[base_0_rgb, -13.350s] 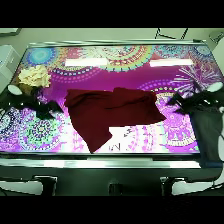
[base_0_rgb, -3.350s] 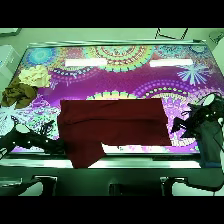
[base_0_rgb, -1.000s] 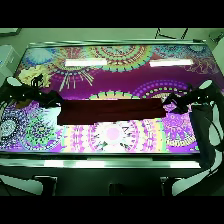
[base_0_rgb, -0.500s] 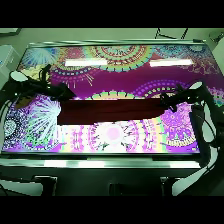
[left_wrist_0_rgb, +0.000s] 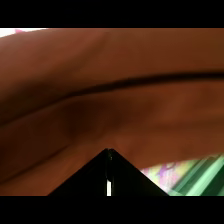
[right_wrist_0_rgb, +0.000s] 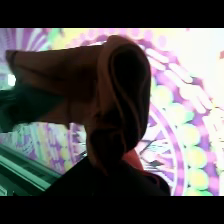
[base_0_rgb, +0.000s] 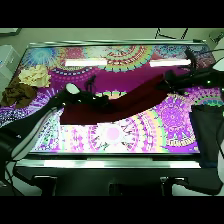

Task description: Fold the clothes and pants, and hang the long-sleeved shirts on hangers.

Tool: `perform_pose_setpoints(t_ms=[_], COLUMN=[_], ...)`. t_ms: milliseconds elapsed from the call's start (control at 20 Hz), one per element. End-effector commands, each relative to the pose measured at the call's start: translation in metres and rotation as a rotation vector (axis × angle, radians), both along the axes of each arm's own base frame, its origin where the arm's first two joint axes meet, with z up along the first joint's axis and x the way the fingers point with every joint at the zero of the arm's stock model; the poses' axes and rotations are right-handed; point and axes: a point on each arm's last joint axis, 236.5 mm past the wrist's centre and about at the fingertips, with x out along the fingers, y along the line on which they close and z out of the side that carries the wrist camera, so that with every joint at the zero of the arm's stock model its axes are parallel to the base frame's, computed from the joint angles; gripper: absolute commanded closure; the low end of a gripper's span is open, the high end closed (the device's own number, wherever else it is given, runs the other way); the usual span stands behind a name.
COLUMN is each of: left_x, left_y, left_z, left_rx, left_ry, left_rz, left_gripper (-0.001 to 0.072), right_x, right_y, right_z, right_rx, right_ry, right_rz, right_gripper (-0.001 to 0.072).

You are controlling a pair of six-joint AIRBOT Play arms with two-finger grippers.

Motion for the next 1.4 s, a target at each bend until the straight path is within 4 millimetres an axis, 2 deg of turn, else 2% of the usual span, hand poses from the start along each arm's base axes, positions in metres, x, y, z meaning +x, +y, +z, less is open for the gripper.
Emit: perform_pose_setpoints(t_ms=[0,150,250,350,450,550,650,700,800,900,950,1050,1100,1150,1200,1250,1350], left_x=[-0.025,-0.048,-0.060,-0.061,-0.044,-0.019,0.018,0.039,0.065,0.064,0.057,0.037,0.027,0.015,0.006,-0.004,-0.019], left_y=[-0.084,-0.150,-0.185,-0.195,-0.177,-0.130,-0.047,0.007,0.116,0.208,0.243,0.289,0.306,0.318,0.324,0.328,0.333], left_z=[-0.019,-0.036,-0.042,-0.037,-0.027,-0.010,0.013,0.031,0.081,0.142,0.173,0.224,0.245,0.260,0.269,0.273,0.274], left_rx=[-0.118,-0.242,-0.309,-0.315,-0.293,-0.209,-0.056,0.039,0.204,0.305,0.332,0.373,0.398,0.425,0.446,0.466,0.508], left_ry=[0.109,0.236,0.314,0.242,0.160,0.044,-0.063,-0.123,-0.235,-0.331,-0.375,-0.463,-0.507,-0.538,-0.552,-0.555,-0.542], left_rz=[0.102,0.244,0.339,0.303,0.247,0.137,0.106,0.125,0.201,0.303,0.358,0.445,0.480,0.500,0.507,0.506,0.489], left_gripper=[0.0681,0.0682,0.0682,0.0683,0.0686,0.0687,0.0686,0.0687,0.0686,0.0685,0.0685,0.0684,0.0685,0.0684,0.0684,0.0684,0.0683], right_x=[-0.040,-0.058,-0.062,-0.056,-0.043,-0.028,-0.013,-0.007,0.001,0.002,0.000,-0.011,-0.013,-0.013,-0.010,-0.002,0.019], right_y=[0.031,0.041,0.037,0.033,0.035,0.054,0.092,0.115,0.168,0.220,0.243,0.283,0.299,0.309,0.313,0.307,0.263], right_z=[0.064,0.086,0.087,0.081,0.072,0.057,0.034,0.021,-0.011,-0.056,-0.084,-0.138,-0.161,-0.174,-0.176,-0.172,-0.151], right_rx=[-0.006,0.001,-0.011,-0.020,-0.010,0.000,0.024,0.049,0.096,0.132,0.146,0.181,0.215,0.264,0.315,0.345,0.341], right_ry=[-0.141,-0.169,-0.158,-0.127,-0.114,-0.107,-0.096,-0.081,-0.046,0.026,0.076,0.194,0.253,0.306,0.327,0.324,0.275], right_rz=[0.069,0.068,0.047,0.008,-0.011,0.015,0.066,0.089,0.133,0.158,0.165,0.165,0.140,0.111,0.101,0.093,0.098], right_gripper=[0.0673,0.0673,0.0673,0.0673,0.0674,0.0674,0.0674,0.0674,0.0673,0.0673,0.0673,0.0670,0.0504,0.0138,0.0010,0.0011,0.0016])
